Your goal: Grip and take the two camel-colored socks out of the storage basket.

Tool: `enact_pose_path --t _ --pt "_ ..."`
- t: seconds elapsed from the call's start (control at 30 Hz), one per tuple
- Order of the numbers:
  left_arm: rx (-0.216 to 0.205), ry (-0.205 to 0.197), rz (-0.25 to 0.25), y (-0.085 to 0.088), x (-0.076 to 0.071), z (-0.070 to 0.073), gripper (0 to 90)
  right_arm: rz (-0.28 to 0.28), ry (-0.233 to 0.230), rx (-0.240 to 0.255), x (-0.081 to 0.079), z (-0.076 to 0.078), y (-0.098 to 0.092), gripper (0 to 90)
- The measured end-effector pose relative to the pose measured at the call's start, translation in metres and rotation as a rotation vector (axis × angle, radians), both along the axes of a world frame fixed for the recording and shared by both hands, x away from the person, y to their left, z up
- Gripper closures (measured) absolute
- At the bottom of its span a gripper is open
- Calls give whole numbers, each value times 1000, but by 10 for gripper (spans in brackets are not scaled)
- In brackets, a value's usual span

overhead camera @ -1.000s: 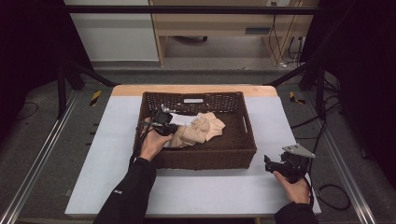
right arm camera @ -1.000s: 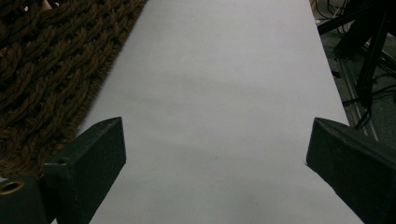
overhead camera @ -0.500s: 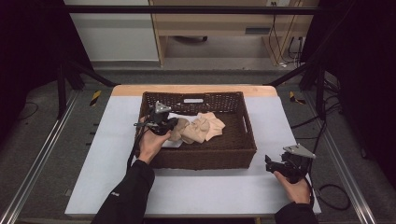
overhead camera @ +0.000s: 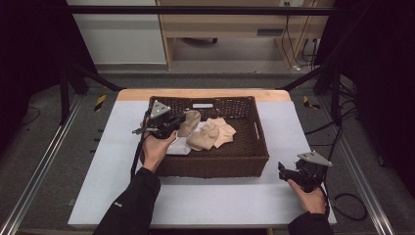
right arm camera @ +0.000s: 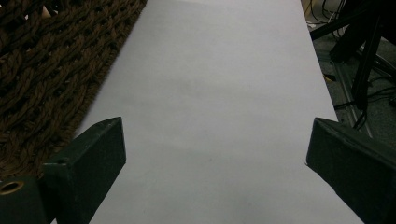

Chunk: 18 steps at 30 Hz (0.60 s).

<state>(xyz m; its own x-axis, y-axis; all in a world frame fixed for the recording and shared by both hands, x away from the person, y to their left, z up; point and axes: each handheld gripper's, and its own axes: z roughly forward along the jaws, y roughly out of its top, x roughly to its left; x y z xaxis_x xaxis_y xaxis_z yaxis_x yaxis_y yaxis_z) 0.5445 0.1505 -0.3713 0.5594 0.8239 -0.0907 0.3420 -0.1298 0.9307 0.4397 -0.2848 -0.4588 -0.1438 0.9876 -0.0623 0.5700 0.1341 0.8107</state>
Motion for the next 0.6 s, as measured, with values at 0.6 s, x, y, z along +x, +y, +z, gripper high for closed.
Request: enact_pose_path --t 0.6 --pt "-97 -140 -87 8 -59 65 868 -1 -2 -2 -1 1 -1 50"
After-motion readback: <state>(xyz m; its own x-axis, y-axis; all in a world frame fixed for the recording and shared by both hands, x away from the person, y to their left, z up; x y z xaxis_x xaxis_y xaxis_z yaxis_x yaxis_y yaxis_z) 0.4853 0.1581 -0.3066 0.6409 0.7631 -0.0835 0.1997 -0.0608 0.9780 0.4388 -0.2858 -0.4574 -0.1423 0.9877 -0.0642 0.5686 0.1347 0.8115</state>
